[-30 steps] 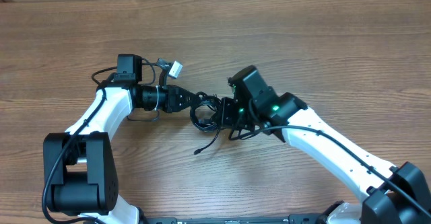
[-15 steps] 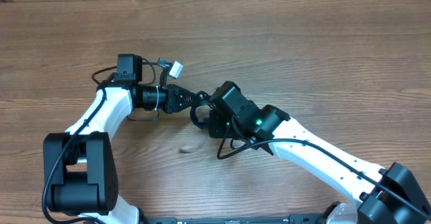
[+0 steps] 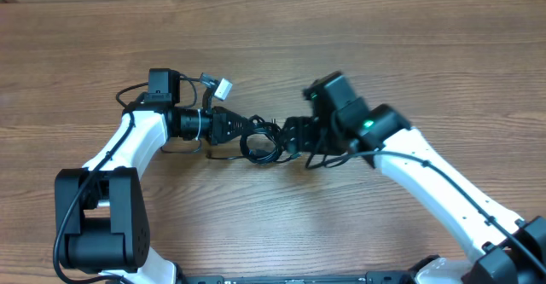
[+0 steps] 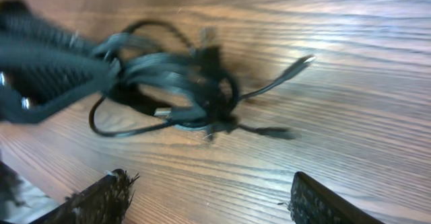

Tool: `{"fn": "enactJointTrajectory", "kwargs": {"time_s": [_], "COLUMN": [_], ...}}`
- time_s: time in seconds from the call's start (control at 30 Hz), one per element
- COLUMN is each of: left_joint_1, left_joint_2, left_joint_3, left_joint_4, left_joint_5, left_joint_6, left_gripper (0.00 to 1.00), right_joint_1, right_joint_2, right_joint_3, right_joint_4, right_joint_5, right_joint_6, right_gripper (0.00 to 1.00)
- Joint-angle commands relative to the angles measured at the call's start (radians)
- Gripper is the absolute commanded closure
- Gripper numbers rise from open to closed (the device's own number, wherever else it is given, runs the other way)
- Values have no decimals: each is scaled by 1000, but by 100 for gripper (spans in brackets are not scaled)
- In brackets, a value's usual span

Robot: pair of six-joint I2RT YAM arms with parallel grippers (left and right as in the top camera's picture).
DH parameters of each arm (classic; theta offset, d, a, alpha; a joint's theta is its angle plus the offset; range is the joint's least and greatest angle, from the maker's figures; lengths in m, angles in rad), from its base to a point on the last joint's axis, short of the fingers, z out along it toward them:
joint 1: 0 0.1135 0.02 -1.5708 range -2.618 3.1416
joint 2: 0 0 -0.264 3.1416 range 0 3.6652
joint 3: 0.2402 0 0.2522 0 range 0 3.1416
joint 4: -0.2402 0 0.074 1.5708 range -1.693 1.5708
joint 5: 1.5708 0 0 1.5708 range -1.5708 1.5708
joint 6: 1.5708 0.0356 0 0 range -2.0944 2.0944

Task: Untangle cables
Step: 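Open the right gripper and withdraw it right from the coil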

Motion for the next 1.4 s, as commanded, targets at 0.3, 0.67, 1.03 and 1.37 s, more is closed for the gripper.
{"fn": "enactJointTrajectory", "kwargs": {"time_s": [0.3,0.67,1.03,1.37], "left_joint_1": [0,28,23,23], "left_joint_2": [1,1,1,1], "left_joint_3": [10,10,10,10], "left_joint_4": [-121,-118,-151,-152], "left_joint_5": [159,200,238,290], "left_joint_6": [348,297,346,349], "left_gripper": [96,96,96,96], "right_joint_1": [-194,-205,-205,-200], "right_joint_2": [-17,31,229,308], "right_joint_3": [18,0,0,0], "right_joint_4": [-39,-17,144,242], "right_joint_5": [-87,-83,-422,-619], "right_joint_6": [-210,-376,-532,-550], "right_gripper": [7,18,18,20]}}
